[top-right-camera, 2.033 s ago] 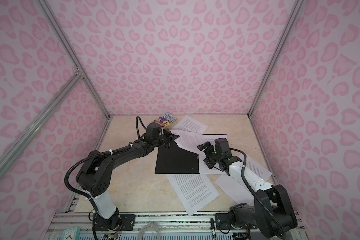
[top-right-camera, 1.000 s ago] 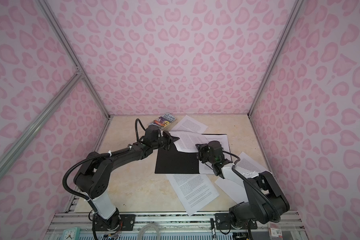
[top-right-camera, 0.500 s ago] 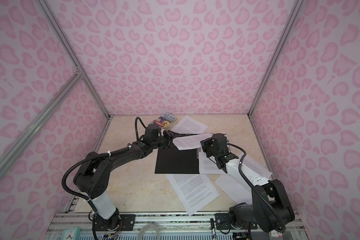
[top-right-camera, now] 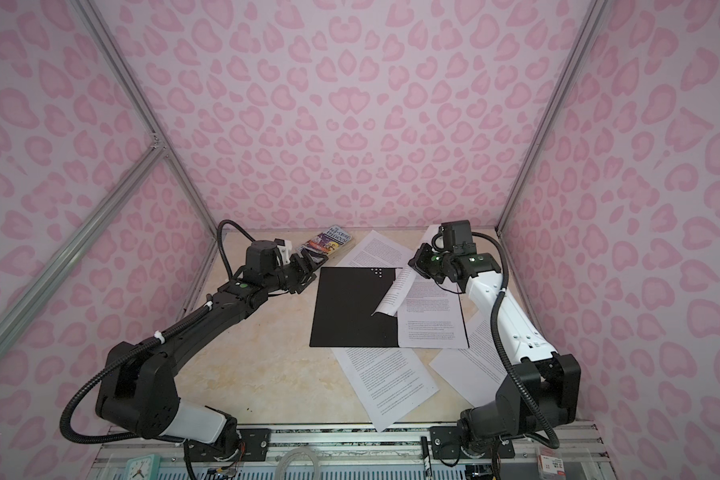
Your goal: Put the files into the folder
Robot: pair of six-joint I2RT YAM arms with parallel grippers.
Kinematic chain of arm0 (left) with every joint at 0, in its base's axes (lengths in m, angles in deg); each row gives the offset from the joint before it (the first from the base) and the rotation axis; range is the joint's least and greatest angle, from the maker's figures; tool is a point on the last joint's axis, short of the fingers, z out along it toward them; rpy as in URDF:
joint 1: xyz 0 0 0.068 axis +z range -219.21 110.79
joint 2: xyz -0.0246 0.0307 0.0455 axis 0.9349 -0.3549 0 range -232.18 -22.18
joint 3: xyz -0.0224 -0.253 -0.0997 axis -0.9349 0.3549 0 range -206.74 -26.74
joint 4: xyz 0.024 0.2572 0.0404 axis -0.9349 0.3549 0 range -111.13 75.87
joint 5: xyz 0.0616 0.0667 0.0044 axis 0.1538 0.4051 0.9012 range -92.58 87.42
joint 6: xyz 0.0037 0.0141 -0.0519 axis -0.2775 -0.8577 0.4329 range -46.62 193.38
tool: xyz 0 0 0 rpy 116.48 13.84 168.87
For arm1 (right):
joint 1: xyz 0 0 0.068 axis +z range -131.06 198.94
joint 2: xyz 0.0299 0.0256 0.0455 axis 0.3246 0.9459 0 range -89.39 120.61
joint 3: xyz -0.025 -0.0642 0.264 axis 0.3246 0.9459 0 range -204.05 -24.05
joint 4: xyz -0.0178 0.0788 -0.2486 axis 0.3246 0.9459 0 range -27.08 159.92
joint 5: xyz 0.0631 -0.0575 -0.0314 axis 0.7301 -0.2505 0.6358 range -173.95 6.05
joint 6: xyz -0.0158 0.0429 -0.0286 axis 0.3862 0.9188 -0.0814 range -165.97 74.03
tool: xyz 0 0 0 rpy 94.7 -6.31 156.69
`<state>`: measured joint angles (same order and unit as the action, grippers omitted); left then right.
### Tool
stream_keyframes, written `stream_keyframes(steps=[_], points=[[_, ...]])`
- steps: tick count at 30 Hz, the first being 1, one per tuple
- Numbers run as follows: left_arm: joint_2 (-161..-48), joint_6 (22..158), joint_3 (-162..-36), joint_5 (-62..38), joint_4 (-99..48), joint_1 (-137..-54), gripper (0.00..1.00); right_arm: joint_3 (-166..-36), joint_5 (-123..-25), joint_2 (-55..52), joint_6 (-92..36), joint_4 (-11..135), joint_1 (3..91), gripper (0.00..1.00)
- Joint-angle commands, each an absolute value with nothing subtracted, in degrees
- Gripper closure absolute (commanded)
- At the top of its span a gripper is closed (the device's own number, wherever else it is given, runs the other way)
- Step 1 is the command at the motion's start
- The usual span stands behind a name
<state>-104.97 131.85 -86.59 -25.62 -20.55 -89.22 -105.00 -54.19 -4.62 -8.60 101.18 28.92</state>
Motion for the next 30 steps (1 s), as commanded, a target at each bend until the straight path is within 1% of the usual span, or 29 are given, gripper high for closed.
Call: stream_keyframes(steps=[1, 4, 7, 9, 13, 16, 20, 24, 30], points=[[-100.6, 122.2, -84.4, -23.0, -16.8, -88.0, 0.11, -111.1, -48.5, -3.0, -22.1, 116.2, 28.8, 1.00], [-96.7, 118.3, -82.2, -22.4, -15.1, -86.7, 0.02, -116.1, -46.2, -1.5, -25.6, 121.2, 28.8, 1.00], [-93.5, 115.8, -80.1, -22.5, -14.8, -85.4, 0.03, -115.9, -47.9, -0.2, -29.5, 123.7, 27.3, 1.00], [-91.2, 115.0, -78.6, -21.7, -15.0, -84.9, 0.03, -113.1, -49.5, 1.4, -32.4, 123.4, 24.1, 1.00], [-90.0, 115.2, -77.4, -21.2, -15.0, -84.4, 0.03, -112.6, -60.6, 9.5, -37.5, 125.6, 19.4, 1.00], [-90.6, 116.5, -76.9, -22.6, -15.8, -84.3, 0.03, -116.7, -74.0, 17.1, -40.7, 127.6, 19.6, 1.00], [-91.2, 117.0, -76.6, -23.3, -16.3, -84.4, 0.03, -121.1, -82.7, 25.0, -43.4, 126.2, 19.5, 1.00], [-90.3, 115.7, -76.7, -23.7, -15.2, -84.3, 0.03, -123.7, -84.9, 27.4, -45.0, 126.6, 19.3, 1.00], [-88.5, 115.2, -74.1, -23.1, -15.1, -84.3, 0.03, -123.1, -79.6, 27.2, -45.8, 125.7, 19.3, 1.00]])
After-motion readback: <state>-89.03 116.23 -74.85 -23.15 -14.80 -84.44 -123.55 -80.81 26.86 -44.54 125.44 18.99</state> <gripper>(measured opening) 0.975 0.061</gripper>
